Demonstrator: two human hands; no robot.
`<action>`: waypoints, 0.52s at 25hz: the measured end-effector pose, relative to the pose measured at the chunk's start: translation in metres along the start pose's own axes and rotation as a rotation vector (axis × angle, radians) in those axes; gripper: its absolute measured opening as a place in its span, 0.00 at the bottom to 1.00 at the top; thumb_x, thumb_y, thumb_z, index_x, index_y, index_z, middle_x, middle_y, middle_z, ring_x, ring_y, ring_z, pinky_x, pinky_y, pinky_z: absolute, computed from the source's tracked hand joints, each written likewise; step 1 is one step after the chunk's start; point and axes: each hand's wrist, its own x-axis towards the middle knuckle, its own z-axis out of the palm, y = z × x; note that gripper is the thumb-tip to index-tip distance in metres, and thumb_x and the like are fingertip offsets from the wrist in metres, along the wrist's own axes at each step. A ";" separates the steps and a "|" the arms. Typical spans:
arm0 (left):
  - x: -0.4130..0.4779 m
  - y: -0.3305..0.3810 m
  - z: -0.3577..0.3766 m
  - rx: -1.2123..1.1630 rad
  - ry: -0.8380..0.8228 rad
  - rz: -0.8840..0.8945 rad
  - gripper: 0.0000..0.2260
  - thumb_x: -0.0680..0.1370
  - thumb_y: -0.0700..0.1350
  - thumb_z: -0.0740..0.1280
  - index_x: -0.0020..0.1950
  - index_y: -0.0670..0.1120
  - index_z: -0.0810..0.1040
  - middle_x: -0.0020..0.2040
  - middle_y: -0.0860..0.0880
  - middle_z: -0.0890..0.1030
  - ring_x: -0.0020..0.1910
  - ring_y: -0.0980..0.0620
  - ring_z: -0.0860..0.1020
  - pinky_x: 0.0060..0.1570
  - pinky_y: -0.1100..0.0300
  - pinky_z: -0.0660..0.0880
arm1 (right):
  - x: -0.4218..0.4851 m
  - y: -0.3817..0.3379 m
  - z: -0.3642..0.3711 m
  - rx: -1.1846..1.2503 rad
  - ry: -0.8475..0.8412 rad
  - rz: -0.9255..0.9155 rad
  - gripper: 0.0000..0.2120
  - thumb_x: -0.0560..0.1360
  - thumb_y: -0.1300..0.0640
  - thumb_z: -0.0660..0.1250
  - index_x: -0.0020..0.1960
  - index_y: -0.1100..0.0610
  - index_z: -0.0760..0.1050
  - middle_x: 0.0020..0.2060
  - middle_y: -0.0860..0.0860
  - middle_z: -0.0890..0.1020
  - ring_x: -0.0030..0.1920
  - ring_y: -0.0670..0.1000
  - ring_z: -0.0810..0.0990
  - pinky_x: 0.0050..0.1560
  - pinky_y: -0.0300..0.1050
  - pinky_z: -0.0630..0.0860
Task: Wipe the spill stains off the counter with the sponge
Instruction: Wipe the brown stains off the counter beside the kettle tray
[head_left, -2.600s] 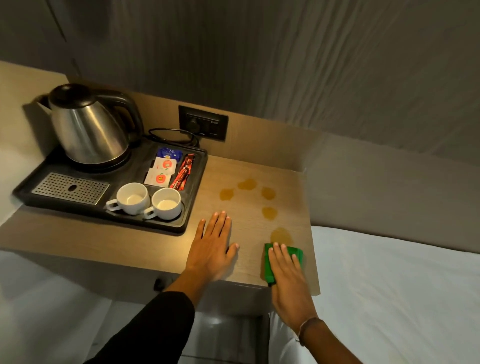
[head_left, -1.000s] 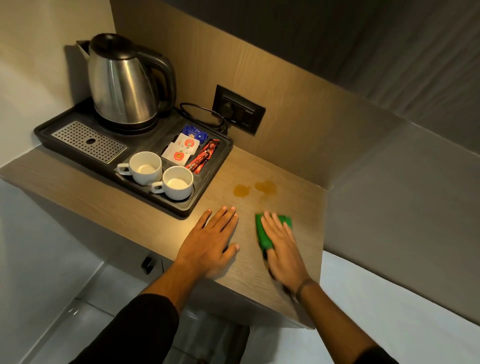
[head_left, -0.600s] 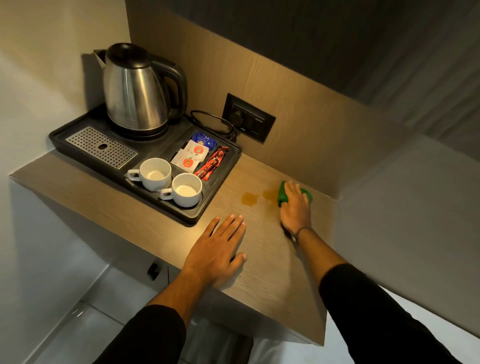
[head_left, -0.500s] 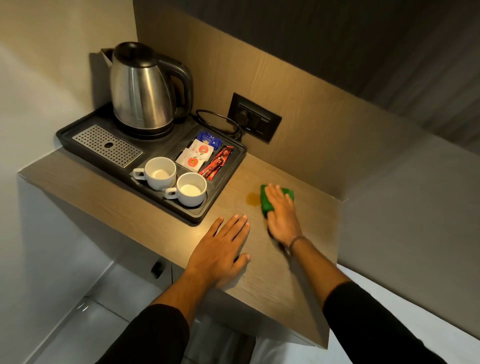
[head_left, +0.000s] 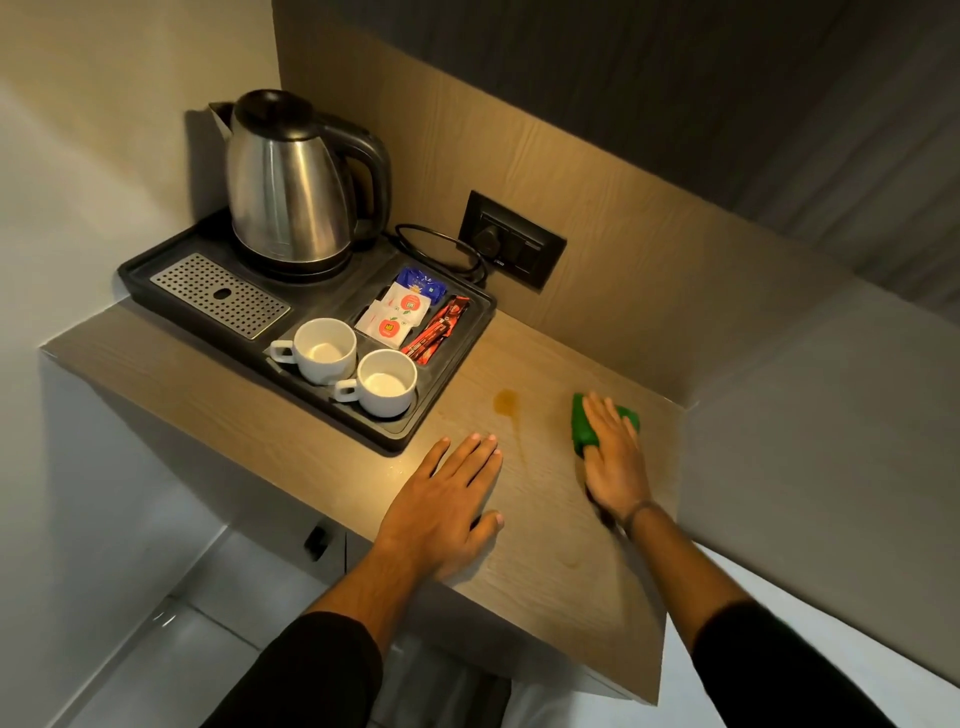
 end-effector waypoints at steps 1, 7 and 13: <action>0.000 0.000 0.000 0.000 0.000 -0.003 0.33 0.85 0.63 0.48 0.86 0.47 0.48 0.87 0.47 0.49 0.85 0.50 0.43 0.83 0.45 0.43 | 0.027 -0.013 0.005 0.004 0.001 0.009 0.34 0.77 0.72 0.60 0.81 0.58 0.60 0.82 0.56 0.60 0.84 0.58 0.54 0.84 0.58 0.47; 0.000 0.002 -0.001 0.020 0.002 -0.004 0.33 0.85 0.62 0.50 0.86 0.46 0.49 0.87 0.46 0.49 0.85 0.49 0.44 0.83 0.44 0.44 | 0.015 -0.047 0.034 -0.026 -0.170 -0.327 0.35 0.78 0.66 0.56 0.83 0.52 0.55 0.84 0.51 0.57 0.85 0.51 0.49 0.84 0.57 0.43; 0.000 0.002 -0.001 0.009 0.012 0.003 0.33 0.85 0.61 0.51 0.85 0.46 0.49 0.87 0.46 0.51 0.85 0.49 0.45 0.83 0.44 0.44 | -0.079 0.029 0.010 0.010 -0.214 -0.353 0.35 0.77 0.60 0.53 0.83 0.48 0.53 0.84 0.44 0.56 0.84 0.49 0.51 0.85 0.56 0.45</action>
